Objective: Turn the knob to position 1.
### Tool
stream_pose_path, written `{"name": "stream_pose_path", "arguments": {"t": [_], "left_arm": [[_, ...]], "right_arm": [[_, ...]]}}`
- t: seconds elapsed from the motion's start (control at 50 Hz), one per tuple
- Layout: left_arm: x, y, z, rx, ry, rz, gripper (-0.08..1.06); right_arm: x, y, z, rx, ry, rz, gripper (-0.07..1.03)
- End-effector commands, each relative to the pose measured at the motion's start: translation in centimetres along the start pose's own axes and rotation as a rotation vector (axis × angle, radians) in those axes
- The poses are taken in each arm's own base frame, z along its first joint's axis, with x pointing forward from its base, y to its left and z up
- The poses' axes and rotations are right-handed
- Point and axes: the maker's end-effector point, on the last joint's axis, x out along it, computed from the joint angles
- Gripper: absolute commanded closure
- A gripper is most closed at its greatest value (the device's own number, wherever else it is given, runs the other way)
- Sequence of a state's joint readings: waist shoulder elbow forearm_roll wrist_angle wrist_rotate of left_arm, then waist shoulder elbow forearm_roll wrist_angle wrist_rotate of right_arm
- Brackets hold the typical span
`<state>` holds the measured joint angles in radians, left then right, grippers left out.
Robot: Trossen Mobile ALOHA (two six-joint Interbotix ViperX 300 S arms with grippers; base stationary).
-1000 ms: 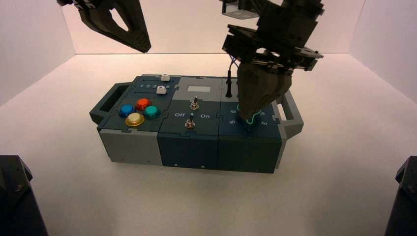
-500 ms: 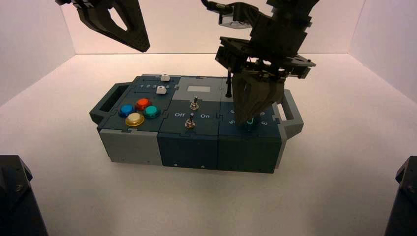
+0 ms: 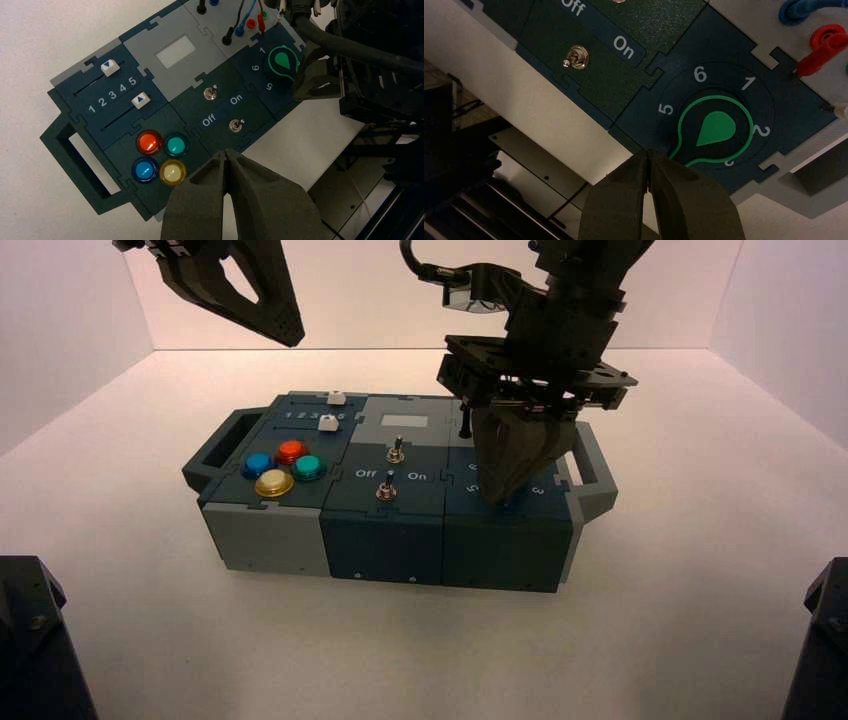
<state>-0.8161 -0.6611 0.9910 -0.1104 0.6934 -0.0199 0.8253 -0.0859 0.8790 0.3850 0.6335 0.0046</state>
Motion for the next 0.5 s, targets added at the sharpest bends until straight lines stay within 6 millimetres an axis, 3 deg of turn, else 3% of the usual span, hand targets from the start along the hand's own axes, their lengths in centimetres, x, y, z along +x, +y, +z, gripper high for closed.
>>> {"name": "stream_pose_path", "arguments": {"t": [0.02, 0.5], "left_arm": [[-0.3, 0.0, 0.7, 0.000, -0.020, 0.001, 1.01], [-0.1, 0.1, 0.7, 0.010, 0.003, 0.005, 1.01]], "right_arm": [[-0.4, 0.1, 0.8, 0.004, -0.026, 0.004, 0.99], [0.0, -1.1, 0.7, 0.018, -0.012, -0.020, 0.99]]}}
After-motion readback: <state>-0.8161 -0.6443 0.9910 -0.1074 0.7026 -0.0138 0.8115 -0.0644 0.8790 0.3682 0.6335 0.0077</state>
